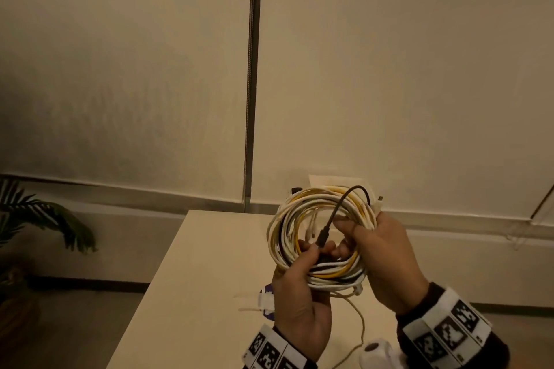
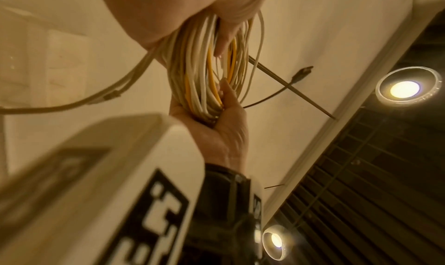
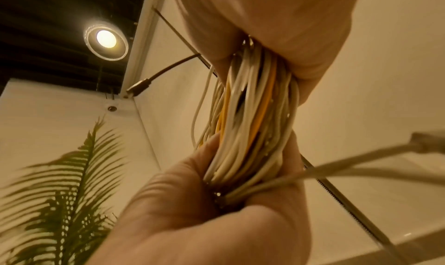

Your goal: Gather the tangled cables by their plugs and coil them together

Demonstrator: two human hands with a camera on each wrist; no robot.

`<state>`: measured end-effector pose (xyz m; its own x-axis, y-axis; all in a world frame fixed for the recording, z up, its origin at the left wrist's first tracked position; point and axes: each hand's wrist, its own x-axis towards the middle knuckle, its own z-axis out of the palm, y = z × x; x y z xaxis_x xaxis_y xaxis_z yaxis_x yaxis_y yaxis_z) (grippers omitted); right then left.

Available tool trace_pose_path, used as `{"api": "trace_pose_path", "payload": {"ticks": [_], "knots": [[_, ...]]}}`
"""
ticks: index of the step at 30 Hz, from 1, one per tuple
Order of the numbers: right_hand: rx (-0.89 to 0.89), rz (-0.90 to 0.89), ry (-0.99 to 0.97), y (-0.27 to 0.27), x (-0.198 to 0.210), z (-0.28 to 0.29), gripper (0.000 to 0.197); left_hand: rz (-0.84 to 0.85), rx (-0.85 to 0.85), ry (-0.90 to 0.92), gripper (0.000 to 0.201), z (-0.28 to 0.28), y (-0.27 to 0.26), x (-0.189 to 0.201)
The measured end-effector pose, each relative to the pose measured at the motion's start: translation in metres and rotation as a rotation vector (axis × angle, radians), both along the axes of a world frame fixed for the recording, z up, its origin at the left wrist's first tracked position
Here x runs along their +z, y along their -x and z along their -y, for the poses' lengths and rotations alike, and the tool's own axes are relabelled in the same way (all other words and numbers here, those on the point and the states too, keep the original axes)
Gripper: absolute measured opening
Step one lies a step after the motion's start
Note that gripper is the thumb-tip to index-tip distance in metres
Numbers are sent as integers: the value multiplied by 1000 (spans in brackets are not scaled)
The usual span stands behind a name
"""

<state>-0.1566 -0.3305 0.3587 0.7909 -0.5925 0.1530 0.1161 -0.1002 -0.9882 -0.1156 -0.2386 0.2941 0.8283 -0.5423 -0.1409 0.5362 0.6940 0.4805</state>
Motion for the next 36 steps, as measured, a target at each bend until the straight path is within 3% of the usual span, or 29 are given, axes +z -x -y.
{"api": "trace_pose_path", "payload": {"ticks": [5, 9, 15, 22, 26, 32, 36], "knots": [[-7, 118, -160, -4, -8, -11, 15, -55, 176, -19, 40, 4, -8, 6], [-2, 179, -242, -6, -21, -10, 26, -22, 138, -50, 56, -1, -9, 3], [47, 132, -332, -9, -25, -5, 23, 82, 99, -22, 48, -8, -15, 0], [298, 196, -477, 5, -16, -5, 31, 269, 288, -131, 21, -14, -16, 3], [359, 183, -418, 7, -17, 6, 58, 399, 331, -195, 7, -19, -19, -3], [436, -37, -285, 8, -1, 23, 30, 530, 287, -286, 8, -26, -22, -5], [435, -171, -88, 8, 9, 29, 47, 573, 233, -327, 11, -29, -28, -2]]}}
